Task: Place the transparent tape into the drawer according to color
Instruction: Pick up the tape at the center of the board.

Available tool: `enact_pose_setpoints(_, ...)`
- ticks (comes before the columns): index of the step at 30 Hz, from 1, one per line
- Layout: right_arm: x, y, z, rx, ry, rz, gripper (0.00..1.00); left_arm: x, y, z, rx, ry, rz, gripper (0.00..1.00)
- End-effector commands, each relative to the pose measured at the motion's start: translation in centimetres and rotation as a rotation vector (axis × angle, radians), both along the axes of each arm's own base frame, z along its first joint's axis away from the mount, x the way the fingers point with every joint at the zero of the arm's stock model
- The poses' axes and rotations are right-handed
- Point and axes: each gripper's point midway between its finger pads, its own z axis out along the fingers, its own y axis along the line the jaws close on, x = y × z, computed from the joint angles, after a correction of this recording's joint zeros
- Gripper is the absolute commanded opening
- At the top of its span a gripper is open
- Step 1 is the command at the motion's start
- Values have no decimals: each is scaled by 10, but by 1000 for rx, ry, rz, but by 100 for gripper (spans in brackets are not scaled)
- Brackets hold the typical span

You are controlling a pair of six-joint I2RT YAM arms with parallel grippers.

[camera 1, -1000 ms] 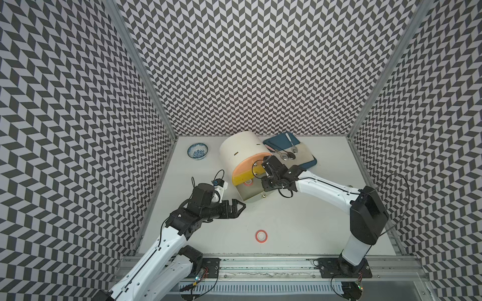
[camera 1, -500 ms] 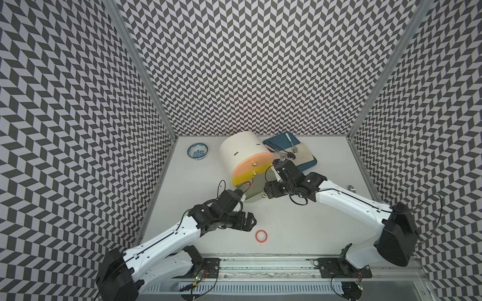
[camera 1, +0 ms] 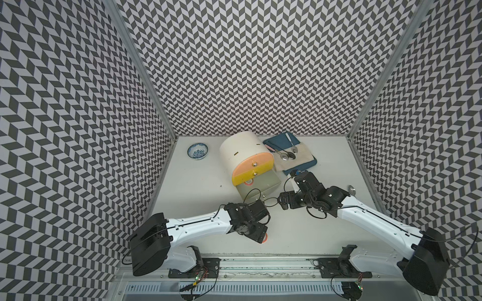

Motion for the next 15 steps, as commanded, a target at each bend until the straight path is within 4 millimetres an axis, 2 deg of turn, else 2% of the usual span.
enact_pose_setpoints(1, 1, 1, 10, 65, -29, -14, 100, 7, -3, 4, 50, -53, 4, 76)
enact_pose_setpoints(9, -3, -5, 4, 95, -19, -24, 100, 6, -7, -20, 150, -58, -11, 61)
enact_pose_setpoints(15, -3, -8, 4, 109, -21, -27, 100, 6, -10, -30, 172, -61, -12, 51)
